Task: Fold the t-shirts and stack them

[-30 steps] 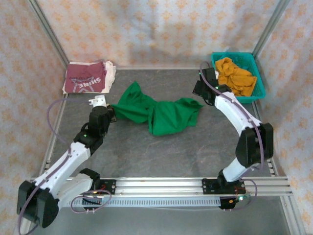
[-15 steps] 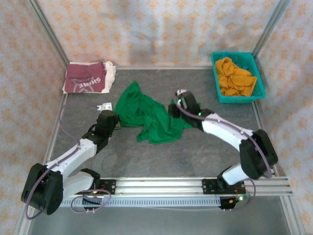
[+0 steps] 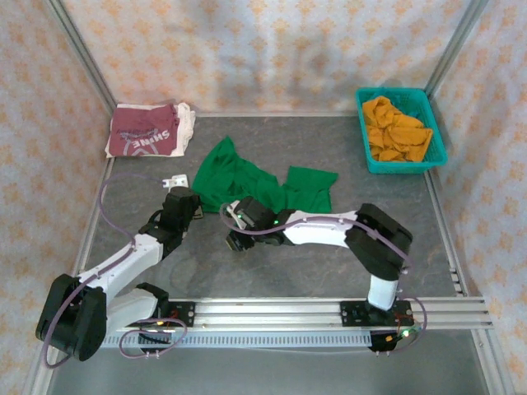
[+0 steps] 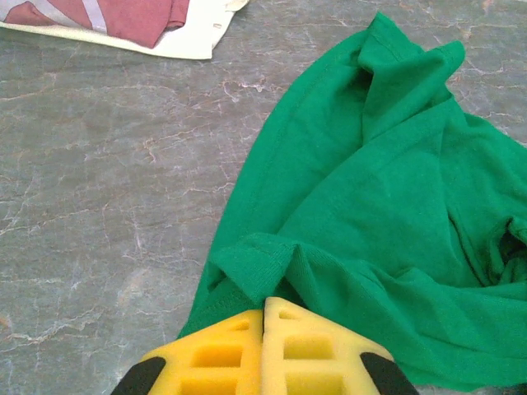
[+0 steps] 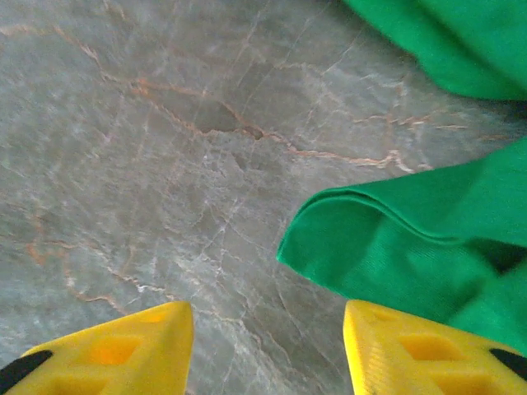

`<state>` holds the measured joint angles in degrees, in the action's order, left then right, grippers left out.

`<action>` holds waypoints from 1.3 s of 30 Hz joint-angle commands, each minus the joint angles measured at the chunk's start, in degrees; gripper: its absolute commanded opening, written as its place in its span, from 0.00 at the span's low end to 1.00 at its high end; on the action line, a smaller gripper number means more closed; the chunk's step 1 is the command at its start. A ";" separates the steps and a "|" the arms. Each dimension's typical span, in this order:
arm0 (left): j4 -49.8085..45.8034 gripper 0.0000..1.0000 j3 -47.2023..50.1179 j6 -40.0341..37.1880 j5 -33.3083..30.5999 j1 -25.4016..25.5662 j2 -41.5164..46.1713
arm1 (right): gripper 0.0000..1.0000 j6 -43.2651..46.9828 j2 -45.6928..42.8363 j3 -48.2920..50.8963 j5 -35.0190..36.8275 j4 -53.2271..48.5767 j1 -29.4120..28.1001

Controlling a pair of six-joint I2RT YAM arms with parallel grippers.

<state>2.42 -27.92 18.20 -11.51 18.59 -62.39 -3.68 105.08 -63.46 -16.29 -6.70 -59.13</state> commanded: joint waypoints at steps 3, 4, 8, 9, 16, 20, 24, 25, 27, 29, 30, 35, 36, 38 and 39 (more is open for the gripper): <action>0.13 0.00 -0.23 1.58 -0.87 -0.66 0.25 | 0.59 1.38 4.97 -5.53 6.23 -4.25 -0.80; 0.22 0.00 -0.13 1.67 -0.92 -0.66 0.26 | 0.62 1.34 5.57 -5.87 6.92 -4.15 -0.70; 0.49 0.00 0.06 1.84 -0.94 -0.66 0.25 | 0.62 -0.04 8.35 -8.28 11.41 -5.27 -0.80; 0.57 0.00 0.06 1.77 -0.96 -0.66 0.39 | 0.62 -0.69 8.90 -8.43 13.24 -5.05 -0.79; -0.02 0.00 -0.13 1.67 -2.22 -0.66 0.79 | 0.09 -2.99 10.18 -9.85 22.15 -7.89 -0.64; -0.82 0.00 -0.77 1.71 -3.62 -0.66 3.34 | 0.00 -2.72 3.25 -8.89 20.16 -9.32 1.90; -2.11 0.00 -2.66 0.85 -5.30 -0.66 7.70 | 0.00 -1.02 -8.26 -8.00 15.34 -12.81 6.05; -2.45 0.00 -3.41 0.30 -5.80 -0.66 9.03 | 0.00 -0.82 -11.75 -7.76 15.02 -13.76 7.23; -3.01 0.00 -4.96 -1.17 -6.94 -0.68 11.50 | 0.00 -1.36 -18.17 -6.88 12.40 -14.28 10.61; -3.47 0.00 -7.18 -3.30 -7.56 -0.75 13.50 | 0.00 -2.55 -23.98 -6.99 7.92 -15.63 15.20; -3.55 0.00 -8.29 -4.27 -7.69 -0.83 14.13 | 0.00 -2.87 -26.01 -7.40 6.44 -16.40 16.88; -5.48 0.00 -16.60 -8.60 -7.14 -0.92 16.42 | 0.00 0.98 -32.18 -14.13 7.49 -24.06 22.32; -5.66 0.00 -17.93 -9.38 -7.21 -0.92 17.03 | 0.00 1.16 -32.89 -15.35 8.13 -24.67 23.21; -6.24 0.00 -20.93 -11.28 -7.38 -0.93 18.58 | 0.00 1.55 -34.79 -18.54 9.71 -26.35 25.03; -6.56 0.00 -22.30 -12.29 -7.65 -0.92 19.23 | 0.00 2.41 -35.73 -19.85 11.33 -27.09 25.49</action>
<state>-2.57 -46.00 10.50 -16.91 18.20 -45.58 -3.70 71.94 -79.79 -7.44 -28.40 -35.14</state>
